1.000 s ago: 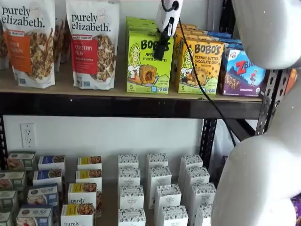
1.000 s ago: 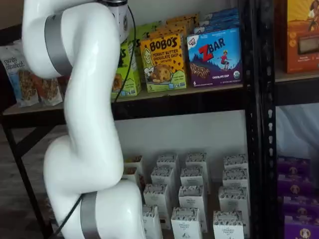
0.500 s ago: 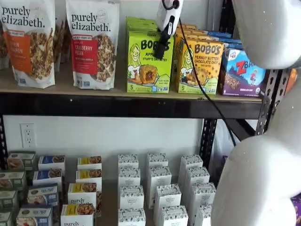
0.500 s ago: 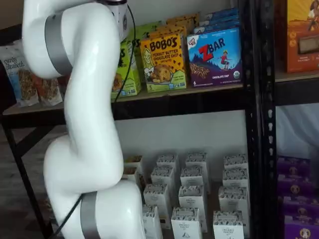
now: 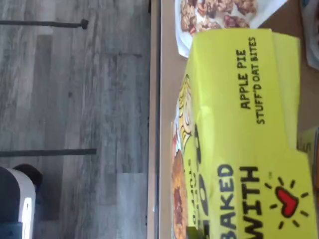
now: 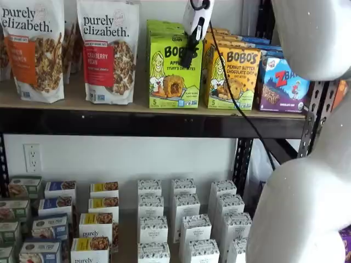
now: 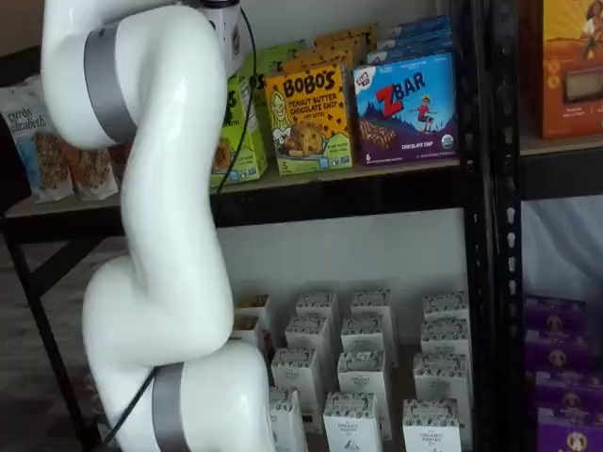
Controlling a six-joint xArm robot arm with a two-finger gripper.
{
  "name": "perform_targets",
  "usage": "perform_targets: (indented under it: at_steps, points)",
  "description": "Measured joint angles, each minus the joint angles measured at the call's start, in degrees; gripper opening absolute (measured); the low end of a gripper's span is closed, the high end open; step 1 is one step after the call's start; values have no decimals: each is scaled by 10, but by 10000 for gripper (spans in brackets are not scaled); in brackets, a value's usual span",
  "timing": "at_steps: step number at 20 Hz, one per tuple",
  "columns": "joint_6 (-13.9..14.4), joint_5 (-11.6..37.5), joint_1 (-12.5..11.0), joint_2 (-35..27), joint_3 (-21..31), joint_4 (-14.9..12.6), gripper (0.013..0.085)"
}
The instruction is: Pick the green box on the top shelf, the fourth from the left
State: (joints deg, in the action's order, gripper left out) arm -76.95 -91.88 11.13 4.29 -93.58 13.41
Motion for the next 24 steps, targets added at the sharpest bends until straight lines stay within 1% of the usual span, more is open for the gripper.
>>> perform_targets:
  at_steps: [4, 12, 15, 19, 24]
  points:
    - [-1, -17, -3, -1, -8, 11, 250]
    - [0, -38, -7, 18, -2, 20, 250]
    - [-2, -47, -12, 32, 9, 29, 250]
    - [-6, -49, -19, 59, 32, 48, 250]
    - [-4, -50, -19, 87, 56, 53, 250]
